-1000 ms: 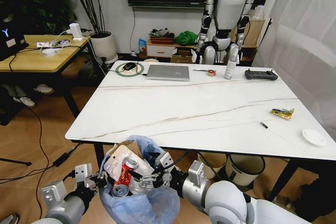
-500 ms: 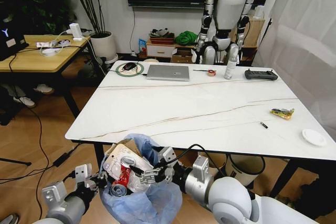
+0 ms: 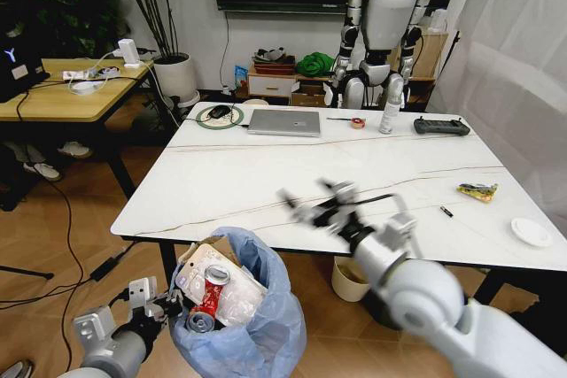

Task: Pick up the trash bin and place the trash from the table into it.

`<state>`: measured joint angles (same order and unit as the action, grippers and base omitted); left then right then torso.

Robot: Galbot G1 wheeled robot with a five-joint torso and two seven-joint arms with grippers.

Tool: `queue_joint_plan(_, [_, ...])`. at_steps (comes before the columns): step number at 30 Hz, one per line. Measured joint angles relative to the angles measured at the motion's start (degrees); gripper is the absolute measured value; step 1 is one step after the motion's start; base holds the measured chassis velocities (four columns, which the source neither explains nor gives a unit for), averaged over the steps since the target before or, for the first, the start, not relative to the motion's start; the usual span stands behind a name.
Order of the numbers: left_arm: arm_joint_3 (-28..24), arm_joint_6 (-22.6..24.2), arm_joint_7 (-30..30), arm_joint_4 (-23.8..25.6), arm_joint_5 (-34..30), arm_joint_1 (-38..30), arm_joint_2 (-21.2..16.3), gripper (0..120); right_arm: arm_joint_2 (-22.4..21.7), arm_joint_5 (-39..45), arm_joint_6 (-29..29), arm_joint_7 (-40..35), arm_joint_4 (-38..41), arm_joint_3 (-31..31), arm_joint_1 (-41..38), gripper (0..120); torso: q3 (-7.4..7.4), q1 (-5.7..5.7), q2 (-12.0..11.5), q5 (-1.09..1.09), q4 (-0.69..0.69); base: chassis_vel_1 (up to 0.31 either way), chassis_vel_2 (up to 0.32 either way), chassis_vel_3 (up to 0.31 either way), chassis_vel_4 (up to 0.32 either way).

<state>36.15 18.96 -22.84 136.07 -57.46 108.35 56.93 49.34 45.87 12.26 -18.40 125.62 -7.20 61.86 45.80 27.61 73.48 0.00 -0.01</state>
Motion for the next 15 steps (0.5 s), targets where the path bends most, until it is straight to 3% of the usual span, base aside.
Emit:
queue_joint_plan(2, [0.05, -0.37, 0.54, 0.3, 1.28, 1.15, 0.7, 0, 1.02, -1.71, -0.61, -1.07, -1.06, -2.87, 2.94, 100, 0.0, 0.0, 0.0, 0.03, 0.05, 0.0, 0.0, 0.0, 0.0])
queue_joint_plan(7, [0.2, -0.89, 0.92, 0.48, 1.91, 1.87, 0.26, 0, 3.35, -4.91, -2.72, -1.64, -1.98, -10.85, 12.63, 100, 0.0, -0.01, 0.0, 0.01, 0.02, 0.0, 0.0, 0.0, 0.0])
queue_joint_plan(11, [0.26, -1.26, 1.26, 0.91, 2.47, 1.92, -0.65, 0, 6.22, -9.73, -7.72, 2.32, -3.08, -19.48, 22.99, 100, -0.01, -0.02, 0.0, 0.01, 0.01, 0.0, 0.0, 0.0, 0.0])
queue_joint_plan(15, [-0.14, -1.33, 1.34, 1.13, 3.47, 1.81, -0.89, 0, 9.47, -13.93, -9.07, 3.8, -3.42, -23.51, 28.13, 100, -0.01, -0.02, 0.01, 0.01, 0.01, 0.0, 0.0, 0.0, 0.0])
